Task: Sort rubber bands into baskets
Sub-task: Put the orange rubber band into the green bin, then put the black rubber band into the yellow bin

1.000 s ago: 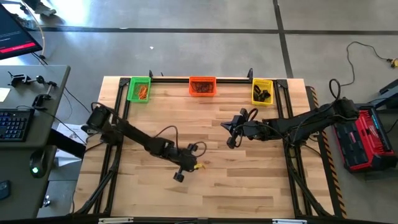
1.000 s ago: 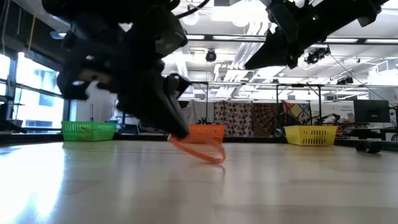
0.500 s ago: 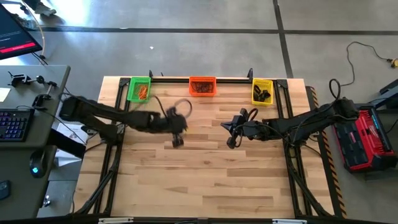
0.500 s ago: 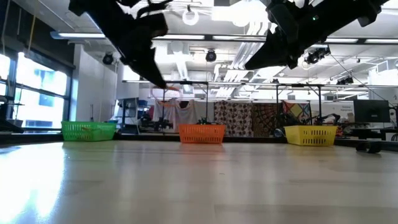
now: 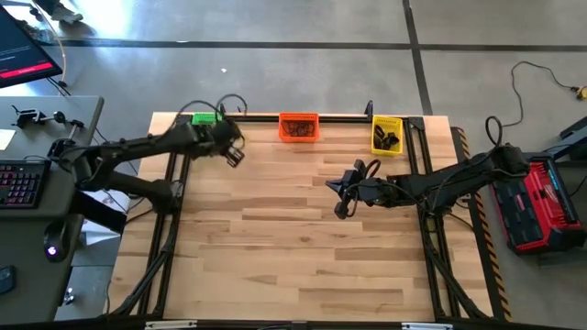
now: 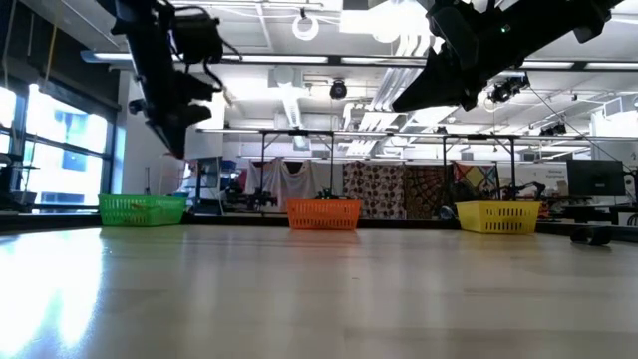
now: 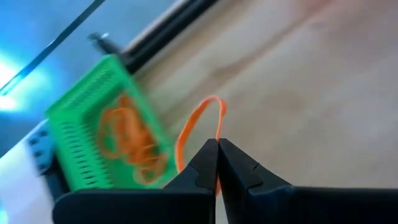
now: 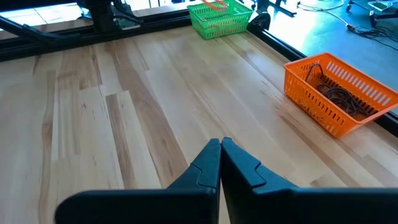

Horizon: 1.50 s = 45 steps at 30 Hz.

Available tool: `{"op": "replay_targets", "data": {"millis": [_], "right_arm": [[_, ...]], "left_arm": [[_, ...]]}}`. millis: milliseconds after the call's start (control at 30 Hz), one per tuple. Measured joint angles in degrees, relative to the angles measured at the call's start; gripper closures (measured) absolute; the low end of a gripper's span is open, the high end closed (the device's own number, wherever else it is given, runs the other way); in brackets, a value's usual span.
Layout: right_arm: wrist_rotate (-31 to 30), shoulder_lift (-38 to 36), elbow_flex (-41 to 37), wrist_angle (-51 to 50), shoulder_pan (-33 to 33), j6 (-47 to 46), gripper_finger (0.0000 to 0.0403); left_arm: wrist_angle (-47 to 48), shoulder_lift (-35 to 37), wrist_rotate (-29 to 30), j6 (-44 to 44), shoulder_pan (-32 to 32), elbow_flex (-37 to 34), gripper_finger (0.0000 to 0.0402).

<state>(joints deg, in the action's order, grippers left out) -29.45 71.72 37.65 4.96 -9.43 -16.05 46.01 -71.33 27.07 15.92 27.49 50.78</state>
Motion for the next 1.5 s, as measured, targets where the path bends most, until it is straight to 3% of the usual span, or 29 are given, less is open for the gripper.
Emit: {"op": "replay_targets", "data": {"millis": [433, 567, 800, 1067, 1267, 1500], "right_arm": [[0.0, 0.0, 0.0, 0.0, 0.0, 0.0, 0.0403], [0.0, 0.0, 0.0, 0.0, 0.0, 0.0, 0.0403], [0.0, 0.0, 0.0, -0.2, 0.0, 0.0, 0.0403], [0.0, 0.0, 0.0, -0.7, 0.0, -0.1, 0.0403], [0.1, 0.0, 0.0, -2.7, 0.0, -1.0, 0.0403], [0.2, 0.0, 0.0, -7.0, 0.0, -4.8, 0.0403]], "left_arm": [[-0.7, -0.8, 0.6, -10.6, 20.9, 0.0, 0.0401], [-1.6, -3.4, -2.1, -14.7, 25.1, 0.0, 0.0401], [-4.8, -8.7, -5.2, -18.6, 25.9, 0.0, 0.0376], [-6.5, -10.4, -4.9, -16.9, 25.8, 0.0, 0.0304], [-6.8, -8.5, -4.6, -16.8, 24.7, -0.4, 0.026], [-16.1, -1.3, -7.4, -13.9, 18.3, -5.9, 0.0254]]}}
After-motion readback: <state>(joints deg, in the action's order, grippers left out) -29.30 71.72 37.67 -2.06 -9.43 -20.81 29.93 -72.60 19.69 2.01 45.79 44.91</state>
